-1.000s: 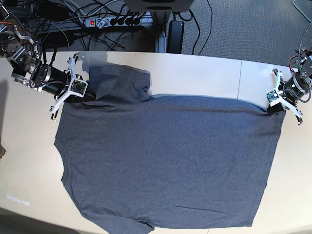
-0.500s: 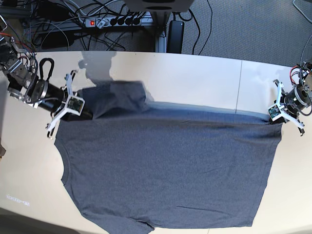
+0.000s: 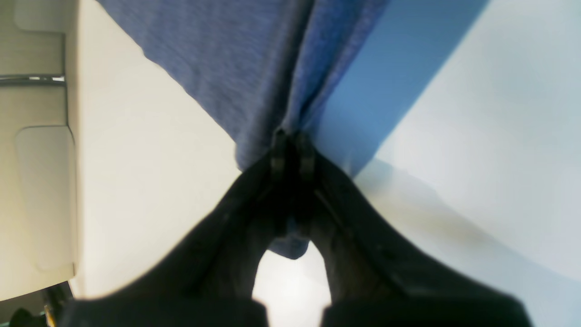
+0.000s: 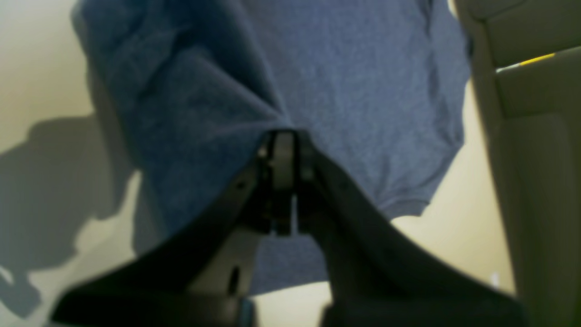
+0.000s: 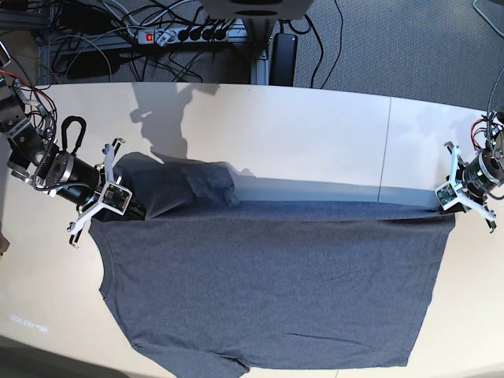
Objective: Fold the T-shirt properly
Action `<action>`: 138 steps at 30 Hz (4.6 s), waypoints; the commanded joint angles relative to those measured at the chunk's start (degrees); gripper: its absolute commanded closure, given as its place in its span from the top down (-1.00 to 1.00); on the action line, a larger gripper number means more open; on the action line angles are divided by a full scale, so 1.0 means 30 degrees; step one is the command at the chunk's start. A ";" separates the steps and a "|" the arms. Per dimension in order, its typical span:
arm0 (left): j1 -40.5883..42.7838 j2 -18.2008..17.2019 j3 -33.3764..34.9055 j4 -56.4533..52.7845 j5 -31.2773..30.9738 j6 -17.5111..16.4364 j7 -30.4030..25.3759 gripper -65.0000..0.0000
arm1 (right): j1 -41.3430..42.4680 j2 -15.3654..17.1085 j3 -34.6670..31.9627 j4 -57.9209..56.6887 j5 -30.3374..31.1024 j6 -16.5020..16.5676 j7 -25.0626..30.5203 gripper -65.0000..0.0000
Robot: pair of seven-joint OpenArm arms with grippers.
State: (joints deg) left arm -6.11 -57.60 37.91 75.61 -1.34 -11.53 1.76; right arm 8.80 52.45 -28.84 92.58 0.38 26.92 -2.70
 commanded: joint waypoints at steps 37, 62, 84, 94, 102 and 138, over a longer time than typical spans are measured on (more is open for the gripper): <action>-0.5282 0.2215 -0.0248 -0.4014 -0.1770 -0.0736 0.0430 -1.00 | 0.6229 -0.2091 -0.3563 -0.5697 0.0393 0.1486 0.0219 -1.00; -0.5260 0.2222 -0.0211 -0.4357 -0.2368 -0.0736 0.0656 -1.00 | 0.6783 -0.3585 -0.3555 -0.5676 0.4714 0.1508 -0.2106 0.03; -0.5268 0.3016 -0.0211 -0.4393 -0.2543 -0.0736 0.1020 -1.00 | 0.5814 -0.3942 -0.3555 -0.5581 0.6732 0.1486 -0.5180 0.01; -0.5268 0.3060 -0.0211 -0.5187 -0.2550 -0.0729 0.0991 -1.00 | 0.3235 -0.3526 -0.3446 -0.1275 0.6696 0.1494 -0.8058 0.01; -0.5260 0.3060 -0.0211 -0.5625 -0.2557 -0.0736 0.0933 -1.00 | 0.2171 -0.2514 -0.3381 0.0029 0.4306 0.1545 -0.8182 0.01; -0.5268 0.3322 -0.0211 -0.5617 -0.2557 -0.0736 0.0925 -1.00 | 0.2040 -0.3789 -0.3395 -0.1282 -0.0488 0.1457 -0.6033 -1.00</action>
State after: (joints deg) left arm -20.49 -46.35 37.91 58.37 -8.82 -13.56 5.34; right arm 13.93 40.29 -39.51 88.09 -1.13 27.18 -21.47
